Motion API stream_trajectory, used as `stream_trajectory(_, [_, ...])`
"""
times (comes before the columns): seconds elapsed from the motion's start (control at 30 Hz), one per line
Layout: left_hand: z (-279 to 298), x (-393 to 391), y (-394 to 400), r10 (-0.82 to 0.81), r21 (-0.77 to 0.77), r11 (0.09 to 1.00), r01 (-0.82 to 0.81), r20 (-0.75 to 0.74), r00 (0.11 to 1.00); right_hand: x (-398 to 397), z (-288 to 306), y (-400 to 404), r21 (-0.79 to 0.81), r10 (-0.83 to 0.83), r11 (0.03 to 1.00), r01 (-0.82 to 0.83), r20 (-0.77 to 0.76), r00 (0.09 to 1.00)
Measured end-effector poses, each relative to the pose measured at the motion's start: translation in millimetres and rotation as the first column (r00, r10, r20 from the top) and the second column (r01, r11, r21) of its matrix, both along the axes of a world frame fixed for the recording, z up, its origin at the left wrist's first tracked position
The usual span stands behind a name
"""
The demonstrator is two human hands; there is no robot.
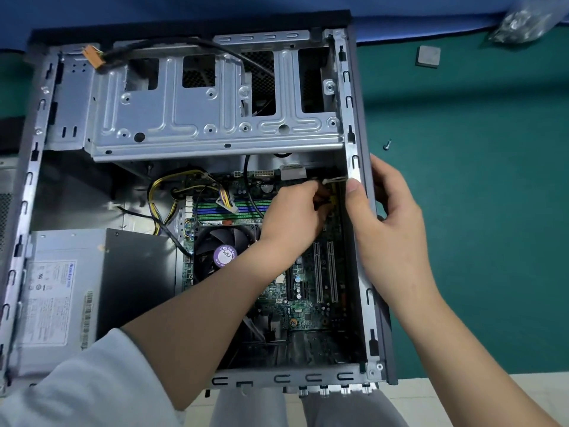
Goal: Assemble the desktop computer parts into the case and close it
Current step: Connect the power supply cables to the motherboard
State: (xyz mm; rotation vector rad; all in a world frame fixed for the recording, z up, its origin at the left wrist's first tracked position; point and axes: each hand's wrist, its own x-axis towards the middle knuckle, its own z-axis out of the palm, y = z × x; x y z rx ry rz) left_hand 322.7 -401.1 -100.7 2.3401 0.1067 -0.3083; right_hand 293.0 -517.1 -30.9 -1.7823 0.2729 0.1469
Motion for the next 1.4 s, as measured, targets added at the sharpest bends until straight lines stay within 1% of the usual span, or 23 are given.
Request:
stream_trajectory(0.1, [1.5,-0.7,-0.6,-0.036,0.051,0.998,0.034,0.039,0.999,-0.4,-0.4,0.2,0.024,-0.008,1.0,0.008,0.0,1.0])
stream_trajectory(0.2, [1.1,-0.9,-0.6,-0.06,0.082,0.995,0.054,0.079,0.995,-0.2,-0.6,0.1,0.017,-0.01,1.0,0.01,0.0,1.0])
stream_trajectory(0.3, [1.7,-1.0,-2.1,-0.111,0.144,0.985,0.094,0.116,0.987,0.2,-0.7,0.2,0.007,-0.008,1.0,0.008,0.004,1.0])
stream_trajectory(0.43, [1.4,1.0,-4.0,-0.188,0.235,0.959,0.157,0.112,0.976,0.0,0.5,0.5,0.022,-0.01,1.0,0.01,0.0,1.0])
stream_trajectory(0.6, [0.4,5.7,-8.6,-0.235,0.286,0.937,0.201,0.088,0.968,-0.4,0.5,0.4,0.034,-0.019,0.999,0.019,0.003,1.0])
stream_trajectory(0.77, [-4.6,4.2,-8.1,-0.202,0.266,0.949,0.166,0.114,0.973,-0.6,0.3,0.9,0.043,-0.02,0.999,0.02,0.008,1.0])
stream_trajectory(0.9, [-8.5,5.3,-5.3,-0.2,0.294,0.944,0.152,0.143,0.969,0.3,0.6,1.0,0.041,-0.021,0.999,0.02,0.019,1.0])
stream_trajectory(1.07, [-15.4,2.7,-4.3,-0.176,0.255,0.958,0.129,0.172,0.969,-0.3,0.0,0.2,0.028,-0.006,1.0,0.006,0.021,1.0])
stream_trajectory(1.27, [-16.4,3.9,-4.4,-0.137,0.256,0.962,0.101,0.127,0.982,-0.2,-0.6,-0.1,0.034,-0.011,0.999,0.01,0.025,1.0])
stream_trajectory(1.4, [-14.5,0.2,-4.5,-0.068,0.207,0.977,0.045,0.107,0.992,-1.1,-0.7,0.2,0.043,-0.011,0.999,0.01,0.02,1.0])
